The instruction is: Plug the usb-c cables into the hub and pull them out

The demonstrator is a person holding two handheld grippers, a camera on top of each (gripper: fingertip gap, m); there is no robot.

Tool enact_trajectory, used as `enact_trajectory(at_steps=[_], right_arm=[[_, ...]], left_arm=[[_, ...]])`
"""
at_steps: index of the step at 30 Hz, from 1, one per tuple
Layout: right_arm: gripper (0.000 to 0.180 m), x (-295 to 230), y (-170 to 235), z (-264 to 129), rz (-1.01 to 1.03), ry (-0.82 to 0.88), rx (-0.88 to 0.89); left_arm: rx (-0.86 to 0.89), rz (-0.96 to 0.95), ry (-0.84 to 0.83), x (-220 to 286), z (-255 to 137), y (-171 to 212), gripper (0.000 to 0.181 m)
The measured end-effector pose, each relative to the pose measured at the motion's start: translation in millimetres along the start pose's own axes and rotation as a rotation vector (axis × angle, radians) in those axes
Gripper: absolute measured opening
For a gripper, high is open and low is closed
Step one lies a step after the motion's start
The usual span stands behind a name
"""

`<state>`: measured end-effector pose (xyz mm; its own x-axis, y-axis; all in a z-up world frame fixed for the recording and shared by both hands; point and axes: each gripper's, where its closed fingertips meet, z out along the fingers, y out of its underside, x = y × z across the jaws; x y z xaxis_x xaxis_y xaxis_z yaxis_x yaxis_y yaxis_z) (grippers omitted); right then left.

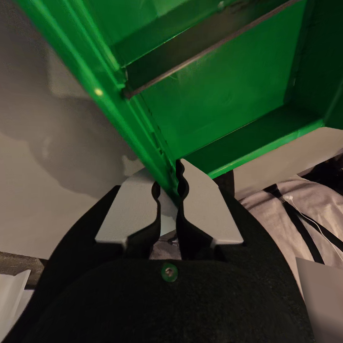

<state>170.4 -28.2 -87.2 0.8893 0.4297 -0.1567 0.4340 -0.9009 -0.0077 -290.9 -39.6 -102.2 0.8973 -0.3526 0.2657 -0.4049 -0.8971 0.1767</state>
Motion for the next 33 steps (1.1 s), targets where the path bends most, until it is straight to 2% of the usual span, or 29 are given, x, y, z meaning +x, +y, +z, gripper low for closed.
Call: enact_trajectory(at_steps=[4,6,9,10,11,12,14,18,23,30,33], right_arm=[[0.022,-1,4,-53,0.137,-0.020,0.308],[0.026,-22,-6,-89,0.121,0.013,0.511],[0.031,-113,-51,-153,-0.128,-0.065,0.974],[0.039,-154,-65,-172,-0.225,-0.139,1.146],[0.055,-191,-76,-182,-0.304,-0.193,1.267],[0.059,-218,-89,-176,-0.341,-0.208,1.266],[0.062,-251,-116,-132,-0.336,-0.197,1.048],[0.060,-246,-149,-43,-0.242,-0.061,0.612],[0.059,-227,-154,7,-0.136,0.067,0.379],[0.048,-228,-161,55,0.067,0.006,0.261],[0.030,-226,-158,71,0.119,-0.003,0.194]], left_arm=[[0.125,0.019,-0.024,0,-22,5,0.014],[0.214,0.052,-0.053,3,-37,8,0.014],[0.357,0.103,-0.120,6,-62,7,0.017],[0.393,0.117,-0.129,9,-69,7,0.017],[0.424,0.134,-0.139,12,-74,6,0.018],[0.449,0.152,-0.156,14,-79,6,0.018],[0.469,0.192,-0.179,19,-83,6,0.019],[0.448,0.274,-0.198,31,-79,9,0.019],[0.461,0.363,-0.226,48,-82,5,0.018],[0.473,0.452,-0.249,66,-84,4,0.018],[0.468,0.483,-0.258,72,-83,4,0.018]])
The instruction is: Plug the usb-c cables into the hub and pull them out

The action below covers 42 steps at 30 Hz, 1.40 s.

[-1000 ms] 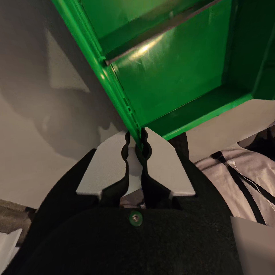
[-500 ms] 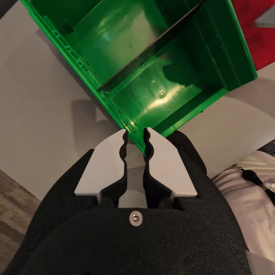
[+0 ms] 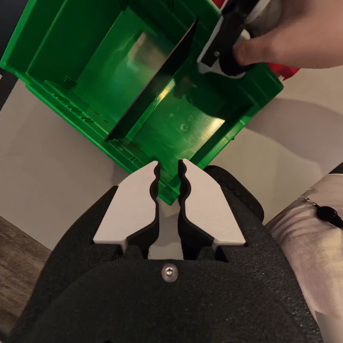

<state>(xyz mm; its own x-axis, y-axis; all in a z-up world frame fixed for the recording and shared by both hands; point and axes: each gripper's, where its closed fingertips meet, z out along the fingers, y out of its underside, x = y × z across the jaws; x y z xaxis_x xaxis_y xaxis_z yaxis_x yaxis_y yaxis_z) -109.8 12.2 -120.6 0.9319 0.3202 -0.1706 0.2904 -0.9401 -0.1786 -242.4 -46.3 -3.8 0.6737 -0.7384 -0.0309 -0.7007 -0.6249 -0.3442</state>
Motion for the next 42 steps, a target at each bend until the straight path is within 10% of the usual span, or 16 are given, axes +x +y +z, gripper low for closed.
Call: enact_trajectory(at_steps=[6,11,14,21,31,42], right_arm=[[0.007,7,-8,-2,0.094,-0.057,-0.047],[0.007,-1,-24,-29,0.075,-0.102,-0.062],[0.007,-8,-36,-67,0.036,-0.139,-0.043],[0.005,63,-29,-208,0.054,-0.093,0.046],[0.006,328,143,-352,0.517,0.315,0.161],[0.008,413,280,-272,0.796,0.133,0.218]], left_arm=[[0.110,0.059,-0.059,6,-16,-18,0.019],[0.573,-0.027,-0.130,-1,-87,-65,0.025],[0.886,-0.076,-0.080,3,-139,-75,0.059],[1.283,-0.156,0.112,10,-207,-61,0.075],[0.657,-0.072,0.299,37,-52,-131,0.068],[0.116,-0.146,0.351,76,132,-166,0.062]])
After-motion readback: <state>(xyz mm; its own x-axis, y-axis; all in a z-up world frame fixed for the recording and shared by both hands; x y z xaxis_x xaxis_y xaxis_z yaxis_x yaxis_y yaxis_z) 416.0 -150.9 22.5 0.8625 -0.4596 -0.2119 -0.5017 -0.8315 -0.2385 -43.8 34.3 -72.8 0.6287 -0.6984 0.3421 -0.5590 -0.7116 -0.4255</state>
